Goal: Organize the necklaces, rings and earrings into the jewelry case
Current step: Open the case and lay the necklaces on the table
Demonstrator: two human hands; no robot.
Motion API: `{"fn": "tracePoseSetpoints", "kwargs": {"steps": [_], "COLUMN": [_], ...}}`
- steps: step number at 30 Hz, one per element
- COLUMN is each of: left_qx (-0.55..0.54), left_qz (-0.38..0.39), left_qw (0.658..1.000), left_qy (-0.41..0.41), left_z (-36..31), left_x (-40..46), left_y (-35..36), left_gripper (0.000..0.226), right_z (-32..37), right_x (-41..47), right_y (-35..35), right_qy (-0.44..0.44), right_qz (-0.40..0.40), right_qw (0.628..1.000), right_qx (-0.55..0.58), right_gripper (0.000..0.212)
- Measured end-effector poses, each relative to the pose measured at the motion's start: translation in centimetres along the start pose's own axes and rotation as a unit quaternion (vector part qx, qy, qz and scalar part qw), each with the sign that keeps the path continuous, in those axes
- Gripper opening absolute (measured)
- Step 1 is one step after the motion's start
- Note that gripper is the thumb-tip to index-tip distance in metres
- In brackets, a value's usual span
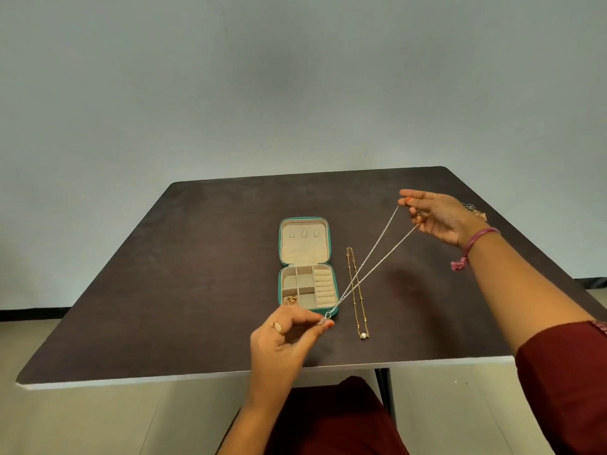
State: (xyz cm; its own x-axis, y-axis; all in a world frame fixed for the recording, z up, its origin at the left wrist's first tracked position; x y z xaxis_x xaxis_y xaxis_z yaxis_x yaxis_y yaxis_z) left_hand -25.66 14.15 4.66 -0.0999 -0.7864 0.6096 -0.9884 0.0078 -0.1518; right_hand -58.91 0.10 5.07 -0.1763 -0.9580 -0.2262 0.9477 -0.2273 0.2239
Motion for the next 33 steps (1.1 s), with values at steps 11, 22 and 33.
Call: {"fn": "tracePoseSetpoints", "kwargs": {"steps": [11, 22, 33], "left_qx": [0.103, 0.119, 0.081], "left_qz": [0.094, 0.143, 0.048], "left_qw": [0.972, 0.960, 0.980], "left_qy": [0.190, 0.210, 0.174], "left_z": [-2.5, -2.8, -2.2], "left_x": [-2.7, -4.5, -3.1], "left_y": [4.2, 8.7, 5.4], "left_gripper": [0.014, 0.010, 0.009], "right_z": [1.1, 2.1, 6.0], "right_x": [1.7, 3.4, 2.3], "right_y": [-0.6, 2.7, 3.0], "right_qy": [-0.059, -0.182, -0.279], "right_qz": [-0.016, -0.010, 0.074], "right_qw": [0.992, 0.917, 0.773], "right_qx": [-0.113, -0.355, -0.565], "right_gripper": [0.022, 0.027, 0.024]}}
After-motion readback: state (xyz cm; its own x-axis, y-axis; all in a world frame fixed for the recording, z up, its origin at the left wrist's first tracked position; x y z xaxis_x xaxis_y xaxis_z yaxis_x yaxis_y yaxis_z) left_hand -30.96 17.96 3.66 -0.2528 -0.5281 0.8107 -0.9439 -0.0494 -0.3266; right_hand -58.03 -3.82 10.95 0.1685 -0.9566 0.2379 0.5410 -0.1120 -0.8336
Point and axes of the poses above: each hand's wrist, its own x-axis towards the middle knuckle, its own y-axis out of the palm, z = x × y, the point moved 10 cm from there along x, towards the middle knuckle, and after that the axes turned 3 degrees about y, right-handed, at the moved point
